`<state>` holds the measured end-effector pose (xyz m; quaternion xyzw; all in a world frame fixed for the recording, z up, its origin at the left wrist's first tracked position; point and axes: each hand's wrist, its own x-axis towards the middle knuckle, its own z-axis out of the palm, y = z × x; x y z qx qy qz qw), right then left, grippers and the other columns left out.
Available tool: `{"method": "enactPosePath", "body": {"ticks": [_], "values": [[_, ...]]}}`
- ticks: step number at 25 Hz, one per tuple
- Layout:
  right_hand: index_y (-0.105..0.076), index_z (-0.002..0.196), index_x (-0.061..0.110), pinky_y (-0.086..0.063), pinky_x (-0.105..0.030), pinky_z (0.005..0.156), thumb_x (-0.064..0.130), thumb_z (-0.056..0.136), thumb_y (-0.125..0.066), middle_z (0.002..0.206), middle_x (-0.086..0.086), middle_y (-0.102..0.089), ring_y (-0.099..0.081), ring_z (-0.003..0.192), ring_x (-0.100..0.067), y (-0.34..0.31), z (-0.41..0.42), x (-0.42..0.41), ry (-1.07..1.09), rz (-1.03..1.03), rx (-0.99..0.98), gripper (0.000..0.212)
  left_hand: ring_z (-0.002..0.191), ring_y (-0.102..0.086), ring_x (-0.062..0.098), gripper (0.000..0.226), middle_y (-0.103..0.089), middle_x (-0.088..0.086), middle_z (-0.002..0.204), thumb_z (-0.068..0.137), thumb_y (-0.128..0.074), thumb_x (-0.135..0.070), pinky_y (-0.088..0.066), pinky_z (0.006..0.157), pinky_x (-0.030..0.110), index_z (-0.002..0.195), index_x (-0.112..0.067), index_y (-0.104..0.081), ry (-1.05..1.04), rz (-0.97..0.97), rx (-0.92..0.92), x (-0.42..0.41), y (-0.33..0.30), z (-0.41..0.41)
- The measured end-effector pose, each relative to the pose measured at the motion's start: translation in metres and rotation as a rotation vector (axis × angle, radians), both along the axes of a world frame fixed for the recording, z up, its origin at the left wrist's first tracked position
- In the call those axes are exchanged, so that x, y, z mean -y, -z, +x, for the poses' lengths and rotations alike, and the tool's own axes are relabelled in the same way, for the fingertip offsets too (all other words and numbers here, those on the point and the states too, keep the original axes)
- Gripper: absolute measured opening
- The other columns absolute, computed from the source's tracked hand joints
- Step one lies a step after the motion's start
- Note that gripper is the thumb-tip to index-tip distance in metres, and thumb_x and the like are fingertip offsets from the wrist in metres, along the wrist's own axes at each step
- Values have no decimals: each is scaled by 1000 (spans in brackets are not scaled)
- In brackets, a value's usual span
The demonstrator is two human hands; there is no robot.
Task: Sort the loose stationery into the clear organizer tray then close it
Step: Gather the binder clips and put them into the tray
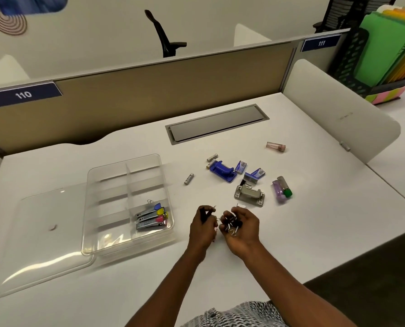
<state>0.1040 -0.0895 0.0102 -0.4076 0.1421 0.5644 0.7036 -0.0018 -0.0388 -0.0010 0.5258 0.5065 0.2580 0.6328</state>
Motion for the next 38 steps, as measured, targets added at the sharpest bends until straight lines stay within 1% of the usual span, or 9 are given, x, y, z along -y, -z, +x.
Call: {"method": "enactPosePath", "body": {"ticks": [3, 6, 10, 14, 22, 26, 32, 35, 38], "values": [[-73, 101, 3, -50, -41, 95, 26, 88, -56, 93, -19, -72, -67, 88, -31, -6, -16, -14, 72, 45, -81, 32, 85, -69, 19, 14, -73, 4, 88, 80, -59, -15, -54, 74, 33, 85, -25, -68, -128, -177, 196, 5, -12, 6], [-71, 110, 2, -44, -41, 106, 32, 94, -49, 110, -22, -69, -66, 95, -30, -15, -23, -26, 36, 53, -87, 40, 92, -67, 23, 16, -73, 7, 90, 76, -59, -9, -51, 78, 34, 81, -20, -69, -157, -198, 261, 3, -24, 2], [-68, 121, 3, -41, -45, 112, 36, 96, -48, 125, -23, -66, -62, 114, -34, -25, -34, -34, -29, 90, -108, 46, 85, -69, 11, 24, -72, -1, 87, 73, -64, -44, -50, 69, 23, 85, -25, -68, -210, -105, 262, -2, -32, -7], [-65, 129, 3, -40, -49, 113, 37, 95, -50, 126, -21, -66, -61, 115, -34, -36, -50, -41, -67, 158, -144, 50, 79, -71, 10, 45, -73, 0, 81, 91, -49, -60, -51, 70, 25, 72, -23, -66, -413, -166, 273, -6, -44, -11], [-64, 131, 3, -43, -46, 111, 38, 94, -49, 137, -17, -62, -55, 131, -33, -69, -89, -81, -226, 285, -140, 53, 78, -68, 15, 21, -71, 2, 81, 95, -48, -19, -55, 68, 26, 80, -17, -63, -626, -69, 398, -54, -78, -49], [-68, 124, 2, -50, -52, 101, 47, 87, -60, 130, -15, -63, -59, 126, -38, -74, -110, -115, -286, 203, -179, 58, 88, -67, 28, 34, -69, 12, 98, 100, -48, -39, -55, 87, 43, 93, -13, -67, -732, -397, 594, -86, -86, -73], [-53, 131, 4, -53, -53, 85, 61, 79, -67, 127, -17, -53, -62, 103, -40, -74, -129, -157, -305, 32, -176, 78, 106, -61, 36, 56, -57, 19, 118, 94, -49, -58, -50, 93, 53, 123, -10, -54, -755, -576, 662, -126, -81, -100], [-36, 149, 8, -49, -59, 93, 60, 82, -66, 150, -21, -40, -52, 124, -46, -74, -129, -161, -296, 29, -200, 90, 85, -67, 34, 54, -72, 14, 83, 89, -53, -64, -56, 72, 47, 92, -10, -58, -747, -598, 693, -128, -83, -105], [-32, 153, 14, -42, -59, 102, 62, 85, -61, 158, -19, -31, -43, 136, -44, -73, -124, -160, -294, 28, -171, 89, 72, -68, 34, 59, -71, 13, 76, 86, -54, -68, -56, 56, 40, 93, -9, -57, -733, -599, 726, -127, -83, -106]]}}
